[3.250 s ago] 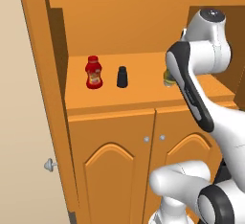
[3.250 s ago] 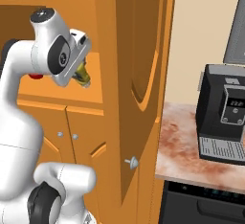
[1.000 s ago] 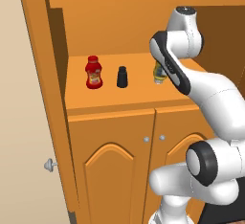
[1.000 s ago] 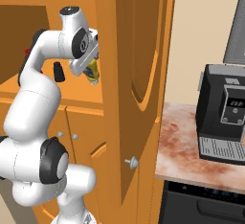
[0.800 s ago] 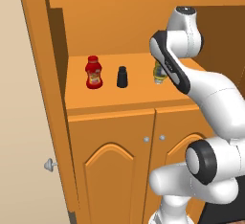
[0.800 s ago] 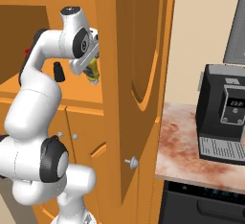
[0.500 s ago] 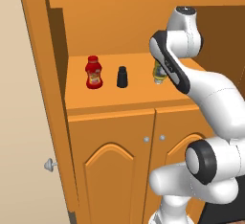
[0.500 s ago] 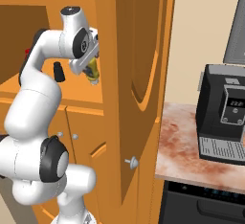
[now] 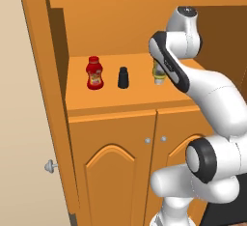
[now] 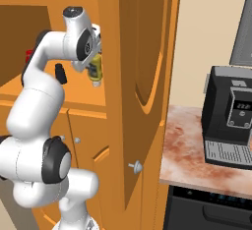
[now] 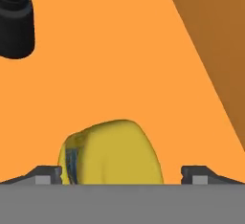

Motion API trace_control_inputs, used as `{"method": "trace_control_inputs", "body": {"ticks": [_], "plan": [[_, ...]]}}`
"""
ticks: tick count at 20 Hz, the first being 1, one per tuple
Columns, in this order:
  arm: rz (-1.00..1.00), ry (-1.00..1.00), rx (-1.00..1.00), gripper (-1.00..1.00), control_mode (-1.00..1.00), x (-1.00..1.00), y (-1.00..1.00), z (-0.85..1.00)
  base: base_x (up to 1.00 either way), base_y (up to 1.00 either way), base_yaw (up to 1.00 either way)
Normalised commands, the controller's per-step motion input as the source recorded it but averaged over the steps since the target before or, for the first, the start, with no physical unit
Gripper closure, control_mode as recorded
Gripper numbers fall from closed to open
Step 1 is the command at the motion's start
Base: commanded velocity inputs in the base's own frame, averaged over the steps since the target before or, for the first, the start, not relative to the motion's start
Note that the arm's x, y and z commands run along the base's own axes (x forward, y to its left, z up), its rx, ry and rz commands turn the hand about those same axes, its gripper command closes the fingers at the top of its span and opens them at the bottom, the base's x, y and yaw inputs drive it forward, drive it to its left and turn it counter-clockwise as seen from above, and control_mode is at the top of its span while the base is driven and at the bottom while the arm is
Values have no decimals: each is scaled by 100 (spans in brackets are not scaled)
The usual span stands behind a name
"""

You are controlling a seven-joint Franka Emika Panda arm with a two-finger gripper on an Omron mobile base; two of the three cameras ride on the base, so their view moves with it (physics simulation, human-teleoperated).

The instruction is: There are various items on the counter. Only move the condiments/shakers into the cabinet.

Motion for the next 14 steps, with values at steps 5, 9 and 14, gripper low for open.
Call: {"method": "trace_control_inputs", "body": {"ticks": [5, 9, 14], "plan": [[-6, -15, 5, -100, -100, 12, 0, 42, 0, 0, 0], [-6, -16, 5, -100, -100, -2, -1, 46, 0, 0, 0], [-5, -28, 6, -100, -100, -50, -15, 53, 0, 0, 0]]}}
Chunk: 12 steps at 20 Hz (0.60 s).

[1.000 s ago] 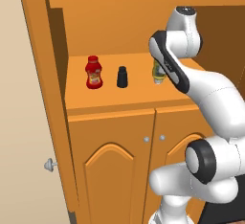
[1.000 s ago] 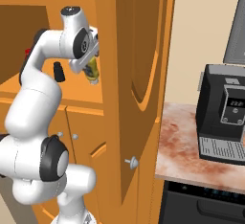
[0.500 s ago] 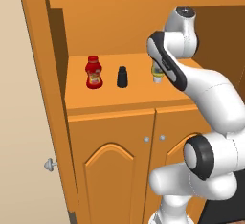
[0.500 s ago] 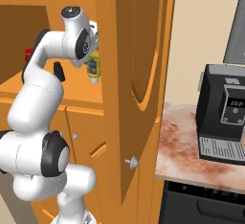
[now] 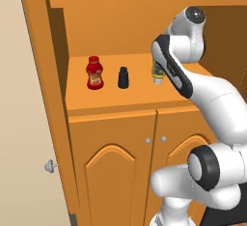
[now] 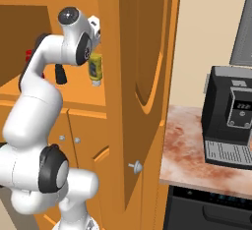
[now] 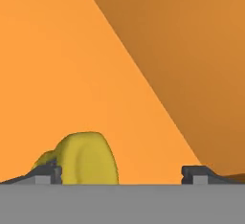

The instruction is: There are various items on the counter. Only move the condiments/shakers into the cabinet.

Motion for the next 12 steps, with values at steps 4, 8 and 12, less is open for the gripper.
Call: {"method": "trace_control_inputs", "body": {"ticks": [4, 8, 12], "plan": [[-2, -39, 6, -100, -100, -97, -23, 31, 0, 0, 0], [-2, -37, 6, -100, -100, -98, -18, 38, 0, 0, 0], [-2, -25, 5, -100, -100, -100, -18, 24, 0, 0, 0]]}}
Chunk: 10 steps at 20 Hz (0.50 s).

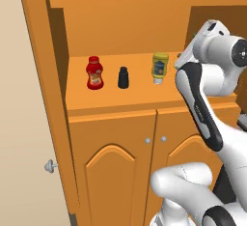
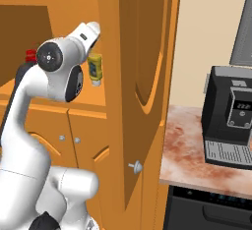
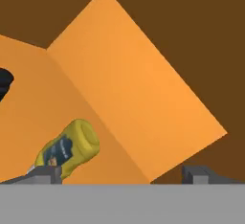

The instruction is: There are various items on the counter. Only move the condiments/shakers into the cabinet.

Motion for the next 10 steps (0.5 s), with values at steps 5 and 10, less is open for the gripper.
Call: {"method": "trace_control_inputs", "body": {"ticks": [5, 10], "plan": [[-2, -13, 4, -100, -100, -100, -3, 0, 0, 0, 0], [-2, -3, 3, -100, -100, -100, 0, 0, 0, 0, 0]]}}
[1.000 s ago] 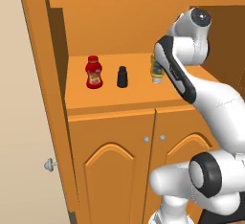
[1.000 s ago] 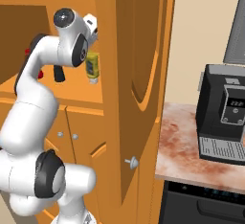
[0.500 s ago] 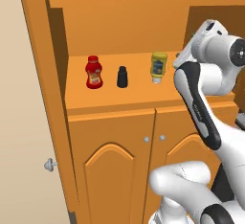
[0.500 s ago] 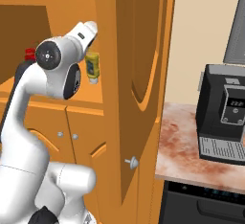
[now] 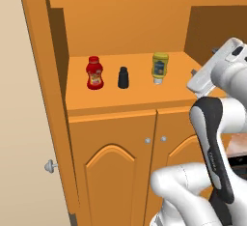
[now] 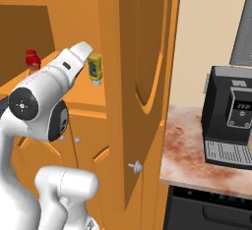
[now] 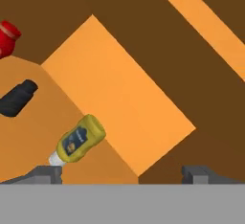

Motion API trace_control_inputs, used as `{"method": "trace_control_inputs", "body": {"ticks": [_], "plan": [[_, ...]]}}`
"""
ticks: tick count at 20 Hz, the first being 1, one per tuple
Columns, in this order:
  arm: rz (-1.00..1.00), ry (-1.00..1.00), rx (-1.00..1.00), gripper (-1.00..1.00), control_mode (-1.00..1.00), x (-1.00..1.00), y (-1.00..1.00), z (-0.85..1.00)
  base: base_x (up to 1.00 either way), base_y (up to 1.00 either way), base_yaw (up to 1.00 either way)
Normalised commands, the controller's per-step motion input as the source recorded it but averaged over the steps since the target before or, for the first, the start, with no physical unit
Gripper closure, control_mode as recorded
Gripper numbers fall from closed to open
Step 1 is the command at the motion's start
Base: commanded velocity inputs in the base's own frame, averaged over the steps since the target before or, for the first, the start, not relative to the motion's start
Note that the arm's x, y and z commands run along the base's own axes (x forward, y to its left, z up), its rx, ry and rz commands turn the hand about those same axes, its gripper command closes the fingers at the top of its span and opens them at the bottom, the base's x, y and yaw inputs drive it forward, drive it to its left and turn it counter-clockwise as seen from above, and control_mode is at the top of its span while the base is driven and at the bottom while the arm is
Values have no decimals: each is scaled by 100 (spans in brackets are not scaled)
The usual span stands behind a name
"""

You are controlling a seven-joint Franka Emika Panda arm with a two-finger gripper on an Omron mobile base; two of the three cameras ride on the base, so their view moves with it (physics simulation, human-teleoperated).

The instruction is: There are various items on the counter. Only move the condiments/shakers into the cabinet.

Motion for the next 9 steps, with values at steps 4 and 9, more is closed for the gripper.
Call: {"method": "trace_control_inputs", "body": {"ticks": [4, 9], "plan": [[0, 0, 1, -100, -100, -100, 6, 0, 0, 0, 0], [0, 2, 0, -100, -100, -100, 23, 0, 0, 0, 0]]}}
